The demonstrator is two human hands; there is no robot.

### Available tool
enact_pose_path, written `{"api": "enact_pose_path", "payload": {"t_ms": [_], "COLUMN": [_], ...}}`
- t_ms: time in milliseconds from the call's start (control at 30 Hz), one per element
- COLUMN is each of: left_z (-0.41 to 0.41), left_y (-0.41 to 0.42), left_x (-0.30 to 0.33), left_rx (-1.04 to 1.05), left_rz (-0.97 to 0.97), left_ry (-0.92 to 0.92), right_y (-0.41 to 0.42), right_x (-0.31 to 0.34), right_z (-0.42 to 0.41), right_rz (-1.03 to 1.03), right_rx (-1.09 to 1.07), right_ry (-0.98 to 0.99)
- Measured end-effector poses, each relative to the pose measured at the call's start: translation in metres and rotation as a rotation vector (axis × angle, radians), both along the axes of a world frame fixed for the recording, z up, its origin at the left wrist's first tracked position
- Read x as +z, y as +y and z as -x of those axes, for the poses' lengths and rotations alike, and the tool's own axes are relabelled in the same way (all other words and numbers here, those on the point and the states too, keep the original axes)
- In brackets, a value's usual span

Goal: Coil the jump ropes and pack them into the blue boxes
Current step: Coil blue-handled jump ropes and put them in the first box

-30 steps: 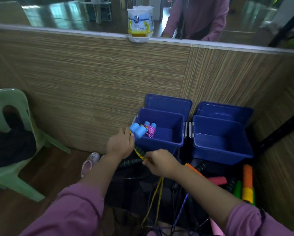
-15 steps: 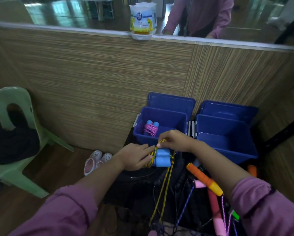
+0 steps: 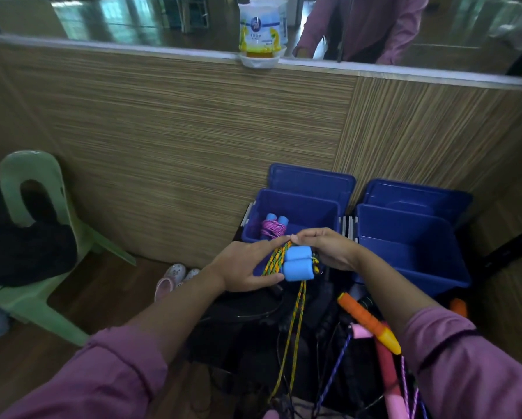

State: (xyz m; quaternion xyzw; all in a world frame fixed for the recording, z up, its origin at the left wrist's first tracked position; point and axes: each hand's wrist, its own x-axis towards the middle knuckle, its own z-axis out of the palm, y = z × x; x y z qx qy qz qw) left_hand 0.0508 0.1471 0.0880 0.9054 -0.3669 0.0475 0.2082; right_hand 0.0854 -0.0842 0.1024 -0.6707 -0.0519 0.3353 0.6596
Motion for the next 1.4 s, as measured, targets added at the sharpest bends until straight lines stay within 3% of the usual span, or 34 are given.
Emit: {"api": "enact_pose_path", "payload": {"t_ms": [200,400,633,733,1033,1200,1400], "left_z": [-0.006,-0.018,-0.035,-0.038,-0.031,-0.016,-0.006], "left_y": [0.002,0.000,0.003,0.004,0.003,0.012,0.020], "left_x": [-0.003,-0.004,-0.014,-0.020,-0.040,-0.053,-0.042], "left_rx": [0.006,0.332,0.808,0.870,0.635,0.360,0.064], "left_rz": [0.109,0.294,0.199,0.052,-0.395,-0.333,-0.221], "left_ry": [-0.011,0.000,0.028,0.053,0.018,-0.196,0.024], "right_y": [0.002,0.034,0.060,0.062,0.053,0.041,0.016], "right_x": [-0.018,-0.042,-0.047,-0.043,-0.014,0.001,-0.009], "right_z": [0.007,0.036,0.065,0.064,0.041,0.021,-0.004], "right_rz": [-0.114,0.004,0.166,0.230,0.551,0.716,0.631], "right_rx": [-0.146,-0.121,-0.041,-0.030,0.144,0.256,0.325], "right_ry": [0.148,0.137,0.102,-0.018,-0.377,-0.549,-0.646]}}
